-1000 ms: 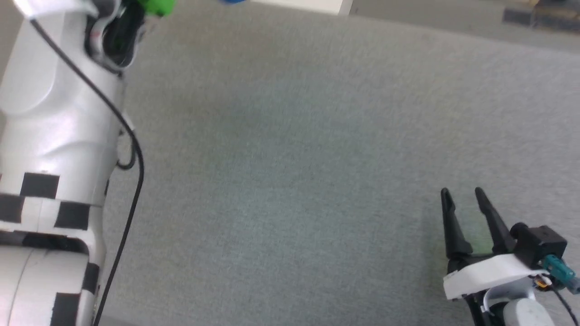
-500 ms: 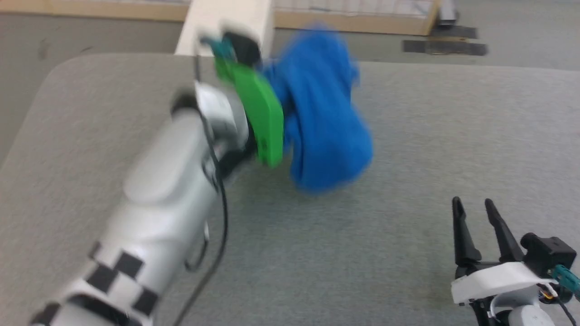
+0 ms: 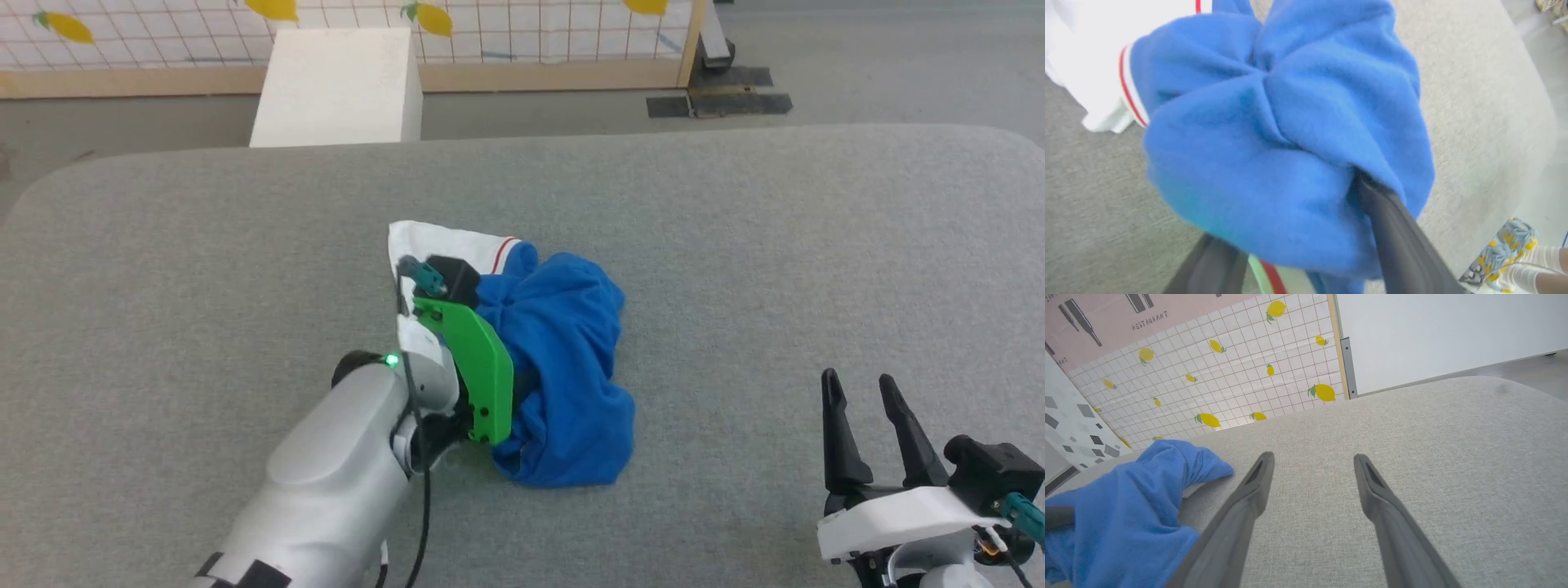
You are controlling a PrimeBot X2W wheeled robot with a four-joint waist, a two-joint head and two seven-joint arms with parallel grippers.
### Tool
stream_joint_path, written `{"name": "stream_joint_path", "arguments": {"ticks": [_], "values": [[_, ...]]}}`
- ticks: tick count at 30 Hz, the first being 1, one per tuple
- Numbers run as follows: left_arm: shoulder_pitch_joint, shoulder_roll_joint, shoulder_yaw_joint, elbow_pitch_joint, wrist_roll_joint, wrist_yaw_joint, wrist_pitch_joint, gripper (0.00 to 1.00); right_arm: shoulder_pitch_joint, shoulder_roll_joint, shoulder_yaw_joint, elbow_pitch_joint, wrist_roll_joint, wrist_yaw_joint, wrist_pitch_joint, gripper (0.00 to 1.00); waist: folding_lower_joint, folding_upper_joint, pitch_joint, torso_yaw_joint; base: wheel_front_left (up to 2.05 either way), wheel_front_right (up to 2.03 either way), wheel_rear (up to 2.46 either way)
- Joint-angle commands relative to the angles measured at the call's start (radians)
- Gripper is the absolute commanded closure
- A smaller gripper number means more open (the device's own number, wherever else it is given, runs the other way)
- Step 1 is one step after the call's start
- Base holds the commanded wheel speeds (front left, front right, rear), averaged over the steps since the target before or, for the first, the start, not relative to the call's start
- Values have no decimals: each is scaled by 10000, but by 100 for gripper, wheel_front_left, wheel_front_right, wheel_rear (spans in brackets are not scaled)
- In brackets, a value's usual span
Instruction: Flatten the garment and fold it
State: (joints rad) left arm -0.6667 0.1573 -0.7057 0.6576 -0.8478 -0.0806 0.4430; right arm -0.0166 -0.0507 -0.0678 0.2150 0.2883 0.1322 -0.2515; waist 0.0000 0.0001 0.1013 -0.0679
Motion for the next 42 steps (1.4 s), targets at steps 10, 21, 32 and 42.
{"name": "stream_joint_path", "arguments": {"ticks": [10, 21, 32, 42], "values": [[1434, 1418, 2130, -2832, -508, 1321, -2310, 0, 356, 5, -50, 153, 118, -15, -97, 0, 0, -1, -755, 718, 0, 0, 0], [4346, 2084, 3698, -4318, 1901, 1678, -7033, 0, 252, 5, 389, 56, -149, -15, 561, 0, 0, -1, -744, 856, 0, 0, 0], [6103, 513, 5394, -5830, 4296, 1353, -7046, 0, -1740, 5, 1900, 874, -968, -15, 6255, 0, 0, -1, -153, 1163, 0, 0, 0], [5881, -258, 6071, -5689, 5192, 546, -7047, 0, -2882, 5, 3327, 2413, -1603, -15, 8314, 0, 0, -1, 444, 1707, 0, 0, 0]]}}
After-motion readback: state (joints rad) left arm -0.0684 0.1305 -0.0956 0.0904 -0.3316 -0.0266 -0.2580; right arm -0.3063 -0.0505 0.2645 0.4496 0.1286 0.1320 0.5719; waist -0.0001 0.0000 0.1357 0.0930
